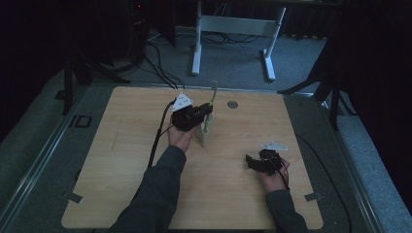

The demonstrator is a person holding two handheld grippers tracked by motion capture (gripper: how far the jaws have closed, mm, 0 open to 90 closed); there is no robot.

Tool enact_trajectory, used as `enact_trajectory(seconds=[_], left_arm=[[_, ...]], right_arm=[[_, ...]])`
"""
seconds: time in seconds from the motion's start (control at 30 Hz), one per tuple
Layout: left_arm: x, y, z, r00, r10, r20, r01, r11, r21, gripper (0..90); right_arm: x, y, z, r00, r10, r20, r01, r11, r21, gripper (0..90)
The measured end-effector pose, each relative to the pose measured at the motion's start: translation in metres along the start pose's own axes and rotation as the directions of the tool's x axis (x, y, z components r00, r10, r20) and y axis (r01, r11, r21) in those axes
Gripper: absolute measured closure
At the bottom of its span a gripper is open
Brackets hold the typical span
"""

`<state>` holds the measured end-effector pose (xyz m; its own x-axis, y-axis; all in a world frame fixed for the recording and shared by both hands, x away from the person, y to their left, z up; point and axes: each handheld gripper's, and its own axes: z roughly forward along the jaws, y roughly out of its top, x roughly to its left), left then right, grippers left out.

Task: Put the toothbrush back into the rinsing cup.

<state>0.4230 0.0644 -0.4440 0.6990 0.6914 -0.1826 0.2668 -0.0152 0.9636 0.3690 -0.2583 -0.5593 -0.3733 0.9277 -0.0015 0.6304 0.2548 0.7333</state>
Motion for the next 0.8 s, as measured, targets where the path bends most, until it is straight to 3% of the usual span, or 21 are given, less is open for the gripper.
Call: enact_trajectory(seconds=[0.8], left_arm=[[0.004, -0.013, 0.002, 0.9999, -0.010, -0.004, 0.010, 0.9996, 0.027, 79.4]], right_arm=[[0.000, 0.000, 0.000, 1.0000, -0.001, 0.001, 0.001, 1.000, 0.001, 24.7]])
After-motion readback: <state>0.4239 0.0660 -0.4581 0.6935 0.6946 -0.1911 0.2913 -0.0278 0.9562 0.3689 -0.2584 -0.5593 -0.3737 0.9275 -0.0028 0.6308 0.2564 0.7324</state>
